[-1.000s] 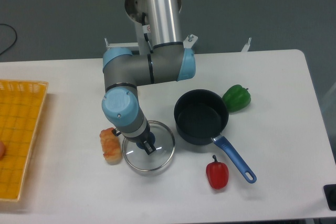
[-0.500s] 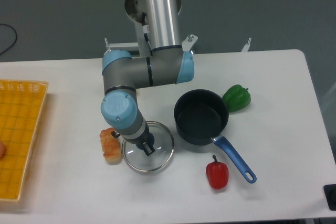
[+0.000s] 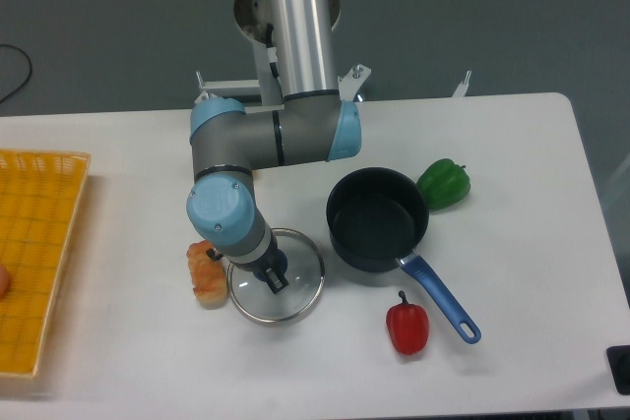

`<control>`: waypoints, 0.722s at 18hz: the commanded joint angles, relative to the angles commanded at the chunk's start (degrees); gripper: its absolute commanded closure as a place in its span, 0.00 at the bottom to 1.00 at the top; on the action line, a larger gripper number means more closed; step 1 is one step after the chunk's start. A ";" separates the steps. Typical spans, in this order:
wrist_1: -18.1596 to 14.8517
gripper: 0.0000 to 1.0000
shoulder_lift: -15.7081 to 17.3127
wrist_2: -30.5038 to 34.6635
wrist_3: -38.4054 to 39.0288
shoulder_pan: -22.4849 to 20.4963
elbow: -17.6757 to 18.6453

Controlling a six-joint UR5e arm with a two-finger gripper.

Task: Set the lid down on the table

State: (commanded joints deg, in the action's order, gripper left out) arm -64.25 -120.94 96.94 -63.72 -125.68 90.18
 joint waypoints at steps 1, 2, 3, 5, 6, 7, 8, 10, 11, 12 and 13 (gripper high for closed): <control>0.00 0.51 0.00 0.00 0.00 0.00 0.00; 0.00 0.51 -0.09 0.00 0.00 0.00 0.00; 0.00 0.51 -0.09 0.00 0.00 0.00 0.00; 0.00 0.51 -0.09 0.00 0.00 0.00 0.00; 0.00 0.50 -0.09 0.00 0.00 0.00 0.00; 0.00 0.49 -0.09 0.00 0.00 0.00 0.00; 0.00 0.49 -0.09 0.09 0.00 0.00 0.00; -0.09 0.49 -0.09 1.05 0.00 0.09 0.00; 0.00 0.49 -0.09 1.32 0.00 0.09 0.00; 0.00 0.50 -0.18 1.32 0.09 0.09 0.00; 0.00 0.50 -0.35 1.32 0.09 0.17 0.00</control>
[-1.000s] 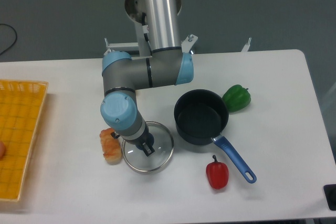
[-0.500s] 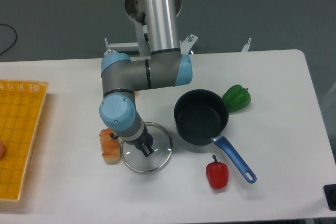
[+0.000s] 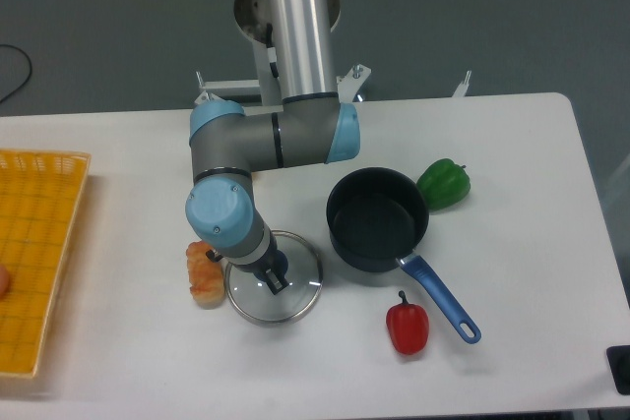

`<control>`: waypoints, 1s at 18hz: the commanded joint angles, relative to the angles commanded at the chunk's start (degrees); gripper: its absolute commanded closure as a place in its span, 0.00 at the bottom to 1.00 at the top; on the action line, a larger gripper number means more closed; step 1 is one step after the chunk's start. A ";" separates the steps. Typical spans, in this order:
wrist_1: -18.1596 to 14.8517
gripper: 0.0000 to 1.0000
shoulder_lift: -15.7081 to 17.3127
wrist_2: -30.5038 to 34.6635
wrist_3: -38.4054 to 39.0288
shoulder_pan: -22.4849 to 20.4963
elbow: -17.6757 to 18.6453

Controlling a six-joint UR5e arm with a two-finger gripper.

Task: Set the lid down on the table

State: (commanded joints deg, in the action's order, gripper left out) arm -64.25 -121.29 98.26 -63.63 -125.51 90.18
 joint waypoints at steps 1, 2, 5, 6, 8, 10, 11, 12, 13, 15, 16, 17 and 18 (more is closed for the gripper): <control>0.00 0.49 0.00 0.00 0.00 -0.09 0.00; 0.00 0.49 0.00 0.00 0.00 0.00 0.00; 0.00 0.49 0.00 0.17 0.17 0.18 0.00; 0.00 0.49 -0.09 0.26 0.18 0.18 0.00; 0.00 0.49 -0.09 0.26 0.18 0.18 0.00; 0.00 0.49 -0.09 0.35 0.18 0.26 0.00; 0.09 0.47 -0.09 0.35 0.18 0.26 0.00; 0.26 0.45 -0.09 0.35 0.09 0.26 0.00; 0.44 0.42 -0.09 0.35 0.09 0.26 0.00; 0.44 0.40 -0.18 0.35 0.09 0.26 0.00; 0.44 0.39 -0.18 0.35 0.00 0.26 0.00; 0.44 0.38 -0.18 0.35 0.00 0.26 0.00; 0.44 0.36 -0.26 0.35 0.09 0.26 0.00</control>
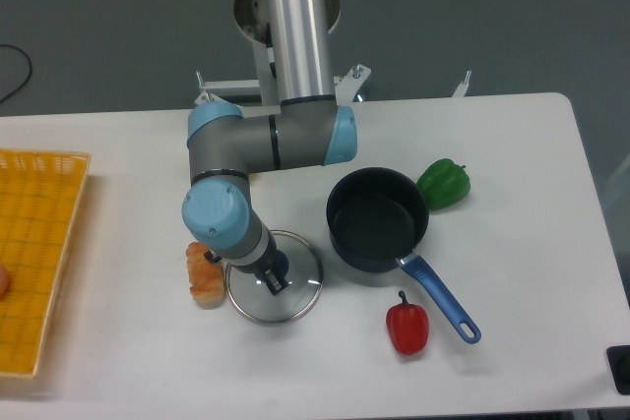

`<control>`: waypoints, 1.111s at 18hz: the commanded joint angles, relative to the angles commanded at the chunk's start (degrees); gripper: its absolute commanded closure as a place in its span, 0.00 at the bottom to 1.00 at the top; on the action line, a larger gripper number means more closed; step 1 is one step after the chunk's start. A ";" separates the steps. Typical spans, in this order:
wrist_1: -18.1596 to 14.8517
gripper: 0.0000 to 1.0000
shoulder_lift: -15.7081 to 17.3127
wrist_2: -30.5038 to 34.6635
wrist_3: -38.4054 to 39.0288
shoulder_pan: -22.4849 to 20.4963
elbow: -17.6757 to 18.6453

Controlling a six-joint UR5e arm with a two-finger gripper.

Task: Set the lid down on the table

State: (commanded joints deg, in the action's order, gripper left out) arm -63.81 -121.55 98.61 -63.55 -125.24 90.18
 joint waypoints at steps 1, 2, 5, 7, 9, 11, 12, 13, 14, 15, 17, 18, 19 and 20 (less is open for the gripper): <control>0.00 0.36 -0.09 0.17 0.00 0.00 0.00; 0.00 0.35 -0.18 0.44 0.00 0.00 0.00; 1.05 0.31 -0.79 1.58 0.00 0.70 0.00; 1.67 0.31 -1.05 2.11 0.09 1.05 0.17; 1.76 0.30 -0.88 2.11 -0.17 1.05 0.35; 1.76 0.28 -0.62 2.11 -0.35 1.05 0.35; 1.67 0.27 -0.44 2.02 -0.52 0.97 0.35; 1.76 0.18 -0.27 2.11 -0.53 0.97 0.26; 1.67 0.06 0.00 2.02 -0.70 0.79 0.09; 1.58 0.04 0.35 2.11 -0.62 0.79 -0.09; 1.41 0.00 0.96 2.20 -0.62 0.62 -0.26; 1.41 0.00 1.05 2.20 -0.61 0.62 0.08; 1.49 0.00 1.05 2.20 -0.53 0.62 0.00; 1.49 0.00 1.40 2.02 -0.35 0.53 -0.44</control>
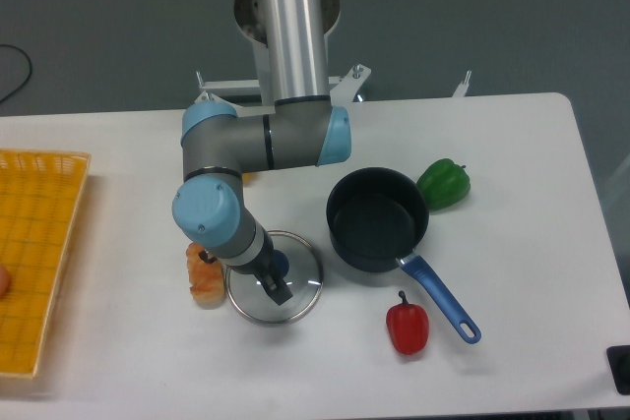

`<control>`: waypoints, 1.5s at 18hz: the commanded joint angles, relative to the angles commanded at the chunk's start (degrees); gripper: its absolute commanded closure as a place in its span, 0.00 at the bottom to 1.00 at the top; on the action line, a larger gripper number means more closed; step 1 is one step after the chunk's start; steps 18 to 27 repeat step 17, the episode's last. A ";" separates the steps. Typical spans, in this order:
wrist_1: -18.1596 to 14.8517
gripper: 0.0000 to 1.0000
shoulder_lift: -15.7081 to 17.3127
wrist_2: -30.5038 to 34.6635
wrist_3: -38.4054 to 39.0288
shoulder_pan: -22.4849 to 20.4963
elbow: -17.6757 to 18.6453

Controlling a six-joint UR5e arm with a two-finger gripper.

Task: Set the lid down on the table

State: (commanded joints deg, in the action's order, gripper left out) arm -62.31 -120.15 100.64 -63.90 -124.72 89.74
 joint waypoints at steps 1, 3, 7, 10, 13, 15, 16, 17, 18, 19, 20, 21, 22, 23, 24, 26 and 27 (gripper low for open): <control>0.00 0.00 0.18 -0.18 -0.17 -0.17 -0.35; 0.00 0.00 0.70 -0.35 -0.26 -0.44 -0.70; 0.00 0.00 1.23 -1.23 -0.17 -0.44 -1.23; 0.00 0.00 2.46 -1.32 -0.52 -0.97 -1.32; -0.35 0.00 4.92 -1.58 -2.54 -2.02 -1.23; -0.53 0.00 6.33 -1.93 -4.04 -2.72 -1.06; -0.53 0.00 6.68 -2.37 -4.22 -2.99 -1.06; -0.53 0.00 7.12 -2.81 -4.22 -3.08 -1.06; -0.53 0.00 7.12 -2.81 -4.22 -3.08 -1.06; -0.53 0.00 7.12 -2.81 -4.22 -3.08 -1.06; -0.53 0.00 7.12 -2.81 -4.22 -3.08 -1.06; -0.53 0.00 7.12 -2.81 -4.22 -3.08 -1.06; -0.53 0.00 7.12 -2.81 -4.22 -3.08 -1.06; -0.53 0.00 7.12 -2.81 -4.22 -3.08 -1.06; -0.53 0.00 7.12 -2.81 -4.22 -3.08 -1.06; -0.53 0.00 7.12 -2.81 -4.22 -3.08 -1.06; -0.53 0.00 7.12 -2.81 -4.22 -3.08 -1.06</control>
